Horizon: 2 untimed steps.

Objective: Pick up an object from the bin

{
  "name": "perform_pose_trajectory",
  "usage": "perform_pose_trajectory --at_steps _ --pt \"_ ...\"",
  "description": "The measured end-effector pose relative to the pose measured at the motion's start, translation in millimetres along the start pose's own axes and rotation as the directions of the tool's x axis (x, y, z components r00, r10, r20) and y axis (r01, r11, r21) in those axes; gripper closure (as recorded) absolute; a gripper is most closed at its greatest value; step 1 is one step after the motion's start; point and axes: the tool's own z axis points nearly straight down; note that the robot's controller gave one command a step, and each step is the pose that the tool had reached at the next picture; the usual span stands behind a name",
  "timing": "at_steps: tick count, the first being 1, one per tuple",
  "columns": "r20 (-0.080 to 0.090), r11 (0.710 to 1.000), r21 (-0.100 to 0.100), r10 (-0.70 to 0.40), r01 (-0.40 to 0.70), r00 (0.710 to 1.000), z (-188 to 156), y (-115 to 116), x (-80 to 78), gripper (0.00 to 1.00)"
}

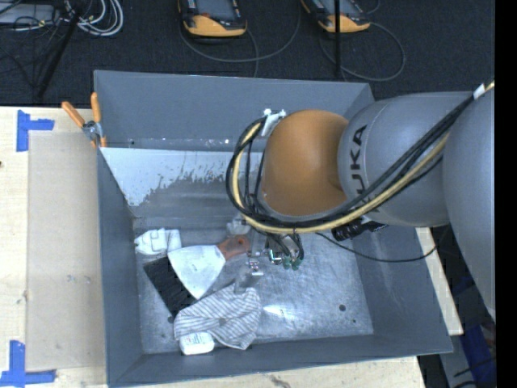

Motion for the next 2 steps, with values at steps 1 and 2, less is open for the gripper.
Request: perform_pose_trajectory --at_steps 1,2 --pt "0.007 1.0 -0.001 0.003 -0.003 1.0 -4 -1 -2.0 0.0" --pt "0.015 0.998 -0.001 -0.061 0.061 0.998 15 -4 -15.2 0.0"
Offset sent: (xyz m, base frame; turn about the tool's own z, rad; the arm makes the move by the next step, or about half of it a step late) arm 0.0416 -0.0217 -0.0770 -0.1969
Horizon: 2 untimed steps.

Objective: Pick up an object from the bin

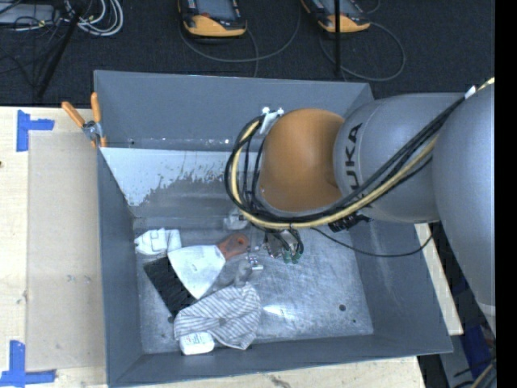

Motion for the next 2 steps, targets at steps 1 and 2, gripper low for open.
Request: perform_pose_trajectory --at_steps 1,2 --pt "-0.004 0.988 -0.001 -0.154 0.154 0.988 55.3 -16.2 -30.1 0.0" --pt "-0.003 0.988 -0.001 -0.157 0.157 0.988 50.0 -14.8 -27.1 0.0"
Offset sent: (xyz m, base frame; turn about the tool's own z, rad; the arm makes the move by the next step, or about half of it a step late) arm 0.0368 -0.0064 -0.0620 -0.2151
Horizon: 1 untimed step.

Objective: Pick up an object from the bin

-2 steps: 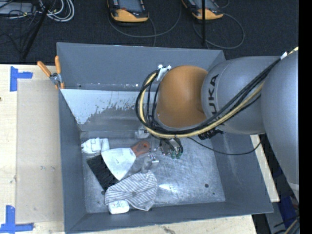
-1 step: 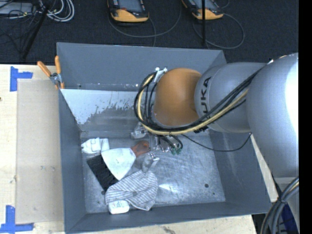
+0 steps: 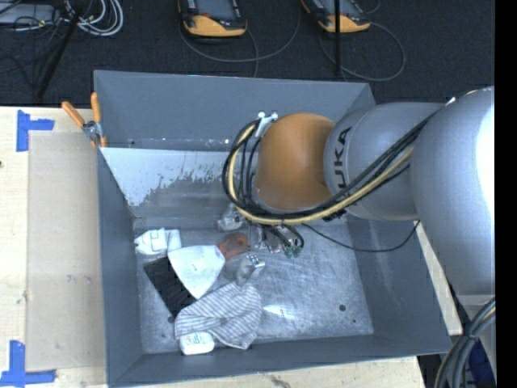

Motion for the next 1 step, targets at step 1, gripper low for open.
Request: perform_pose_trajectory --at_steps 1 --pt "-0.006 1.0 -0.002 0.004 -0.004 1.0 3.2 -0.7 -3.4 0.0"
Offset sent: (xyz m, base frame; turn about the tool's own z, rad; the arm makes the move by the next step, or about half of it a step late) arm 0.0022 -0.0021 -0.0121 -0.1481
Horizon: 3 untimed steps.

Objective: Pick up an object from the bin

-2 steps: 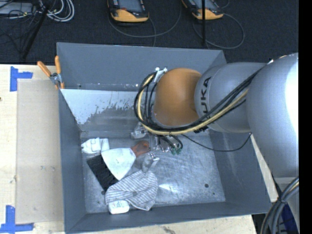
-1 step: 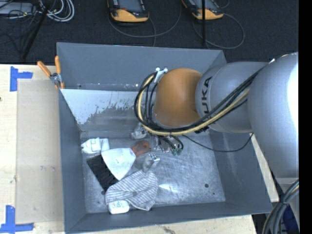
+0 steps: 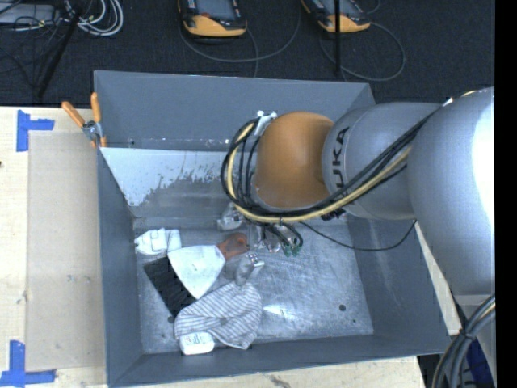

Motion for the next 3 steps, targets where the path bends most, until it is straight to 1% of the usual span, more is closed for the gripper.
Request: perform_pose_trajectory --at_steps 1,3 --pt "-0.009 0.989 -0.003 -0.151 0.151 0.989 1.1 0.8 0.3 1.0" --pt "-0.009 0.989 -0.003 -0.15 0.15 0.989 -0.8 0.8 0.9 1.0"
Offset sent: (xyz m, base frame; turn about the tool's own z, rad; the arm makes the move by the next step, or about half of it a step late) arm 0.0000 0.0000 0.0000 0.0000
